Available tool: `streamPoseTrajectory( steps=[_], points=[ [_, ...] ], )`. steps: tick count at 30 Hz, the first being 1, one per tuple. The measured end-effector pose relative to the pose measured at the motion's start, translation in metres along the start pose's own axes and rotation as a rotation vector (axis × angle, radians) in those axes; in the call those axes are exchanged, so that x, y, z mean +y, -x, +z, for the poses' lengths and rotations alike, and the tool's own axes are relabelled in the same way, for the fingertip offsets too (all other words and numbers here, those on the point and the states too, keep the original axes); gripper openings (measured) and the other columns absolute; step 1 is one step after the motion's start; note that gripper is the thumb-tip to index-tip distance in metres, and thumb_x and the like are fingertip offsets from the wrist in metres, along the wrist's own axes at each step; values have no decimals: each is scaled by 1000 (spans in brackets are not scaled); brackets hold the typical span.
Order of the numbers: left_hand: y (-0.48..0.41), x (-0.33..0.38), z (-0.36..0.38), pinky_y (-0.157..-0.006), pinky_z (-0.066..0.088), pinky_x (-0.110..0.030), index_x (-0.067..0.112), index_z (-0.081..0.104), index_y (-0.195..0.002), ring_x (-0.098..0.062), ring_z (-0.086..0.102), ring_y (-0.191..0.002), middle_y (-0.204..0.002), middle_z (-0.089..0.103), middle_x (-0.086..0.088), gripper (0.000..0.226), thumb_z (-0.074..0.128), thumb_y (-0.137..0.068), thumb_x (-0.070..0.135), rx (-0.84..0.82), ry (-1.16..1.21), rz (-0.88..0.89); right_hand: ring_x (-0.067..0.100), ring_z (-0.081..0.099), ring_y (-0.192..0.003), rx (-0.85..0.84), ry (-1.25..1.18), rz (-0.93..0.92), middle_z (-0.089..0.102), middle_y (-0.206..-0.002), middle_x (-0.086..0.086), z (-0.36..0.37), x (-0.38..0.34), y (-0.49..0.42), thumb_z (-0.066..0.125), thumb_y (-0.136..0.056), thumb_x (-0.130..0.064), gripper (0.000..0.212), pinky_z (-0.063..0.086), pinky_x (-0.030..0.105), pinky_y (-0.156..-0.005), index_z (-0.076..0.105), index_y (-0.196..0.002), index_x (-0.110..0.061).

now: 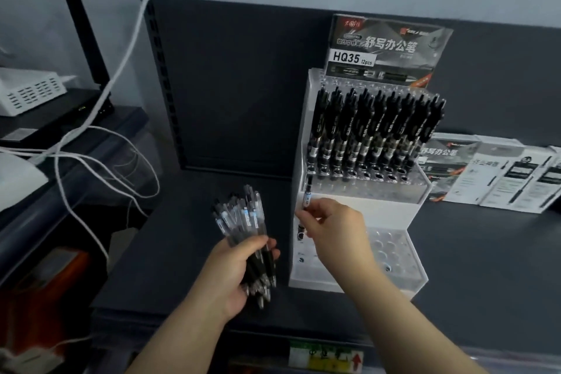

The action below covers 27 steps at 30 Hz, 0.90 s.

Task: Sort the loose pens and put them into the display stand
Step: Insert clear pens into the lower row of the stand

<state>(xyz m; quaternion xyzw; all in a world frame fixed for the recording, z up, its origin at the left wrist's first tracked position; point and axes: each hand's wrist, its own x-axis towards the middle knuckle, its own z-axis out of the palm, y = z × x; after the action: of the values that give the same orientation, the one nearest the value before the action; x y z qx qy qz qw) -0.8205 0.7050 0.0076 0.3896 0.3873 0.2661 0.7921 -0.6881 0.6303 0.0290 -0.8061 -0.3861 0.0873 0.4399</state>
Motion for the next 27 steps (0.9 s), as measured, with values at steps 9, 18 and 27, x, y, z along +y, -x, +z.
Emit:
streamPoseTrajectory(
  steps=[9,18,27],
  points=[
    [0,8,-6,-64,52,-33,4,65,-93,-18,71,-69,-75,73,-6,10,61,-85,4,-86,-24,-7,3,52,-55,46,53,18,55,-59,-15,2,-1,1,66,-85,-27,10,41,17,-54,65,-79,-20],
    [9,12,-1,-58,55,-30,4,69,-93,-22,71,-72,-81,73,-12,13,58,-86,9,-196,25,-14,0,54,-56,-140,-225,-15,66,-70,-2,6,-22,33,74,-78,-27,10,44,13,-53,64,-79,-25],
    [12,12,4,-65,57,-38,6,70,-94,-30,70,-76,-87,71,-17,22,64,-74,14,-290,80,-42,5,47,-50,-306,-441,102,59,-60,-5,-2,-13,30,69,-83,-11,3,39,18,-47,69,-85,-12]
  ],
)
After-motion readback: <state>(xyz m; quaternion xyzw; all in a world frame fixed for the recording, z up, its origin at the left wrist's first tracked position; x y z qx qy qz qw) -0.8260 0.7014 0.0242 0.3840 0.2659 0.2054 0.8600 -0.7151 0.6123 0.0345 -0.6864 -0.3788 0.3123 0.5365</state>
